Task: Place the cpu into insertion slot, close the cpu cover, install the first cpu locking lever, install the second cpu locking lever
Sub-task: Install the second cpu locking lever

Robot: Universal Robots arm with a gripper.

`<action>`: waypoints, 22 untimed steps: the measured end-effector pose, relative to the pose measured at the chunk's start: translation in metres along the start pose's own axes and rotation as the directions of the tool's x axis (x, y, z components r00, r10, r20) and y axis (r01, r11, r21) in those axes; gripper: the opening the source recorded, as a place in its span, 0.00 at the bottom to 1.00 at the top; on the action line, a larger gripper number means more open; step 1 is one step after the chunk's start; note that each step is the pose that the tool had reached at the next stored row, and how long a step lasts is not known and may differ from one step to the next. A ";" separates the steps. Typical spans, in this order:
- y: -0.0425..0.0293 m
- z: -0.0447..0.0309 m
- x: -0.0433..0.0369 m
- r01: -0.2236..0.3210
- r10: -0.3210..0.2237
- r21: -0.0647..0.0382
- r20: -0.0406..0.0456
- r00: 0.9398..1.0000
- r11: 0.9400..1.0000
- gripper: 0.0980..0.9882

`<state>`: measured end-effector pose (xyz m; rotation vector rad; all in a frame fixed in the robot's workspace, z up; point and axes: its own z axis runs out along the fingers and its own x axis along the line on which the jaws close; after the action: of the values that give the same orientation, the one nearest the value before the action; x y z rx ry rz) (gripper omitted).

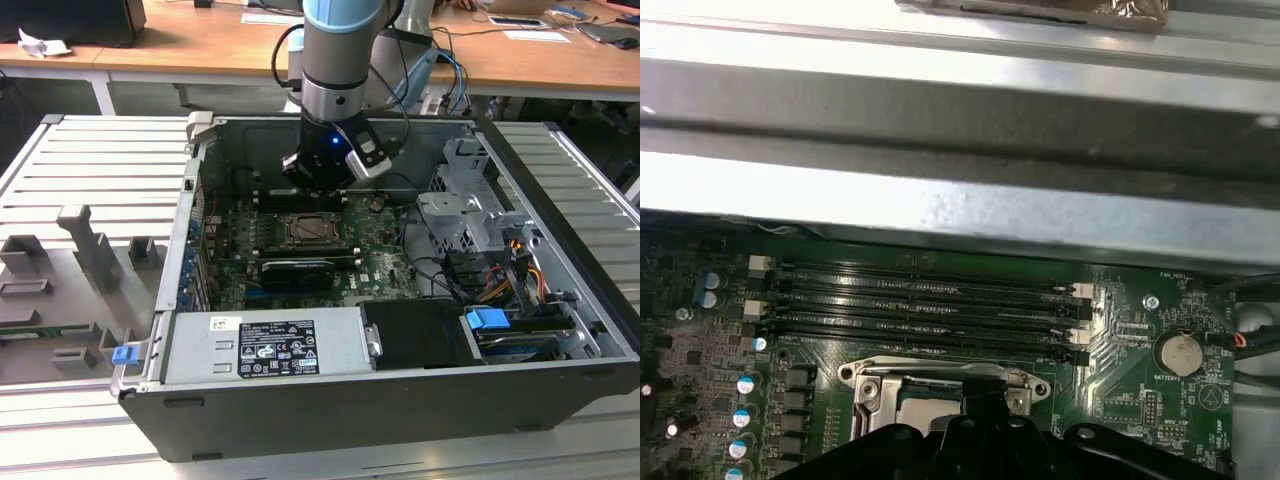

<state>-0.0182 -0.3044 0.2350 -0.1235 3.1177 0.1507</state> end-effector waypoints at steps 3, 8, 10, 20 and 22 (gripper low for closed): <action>0.0009 -0.0106 -0.0002 0.000 0.000 0.000 0.000 1.000 1.000 0.01; -0.0039 -0.0111 0.0001 0.000 0.000 0.000 0.000 1.000 1.000 0.01; -0.0071 -0.0113 0.0004 0.000 0.000 0.000 0.000 1.000 1.000 0.01; -0.0128 -0.0258 0.0007 0.000 0.000 0.000 0.000 1.000 1.000 0.01; -0.0177 -0.0262 0.0011 0.000 0.000 0.000 0.000 1.000 1.000 0.01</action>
<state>-0.0182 -0.3246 0.2593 -0.1235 3.1177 0.1509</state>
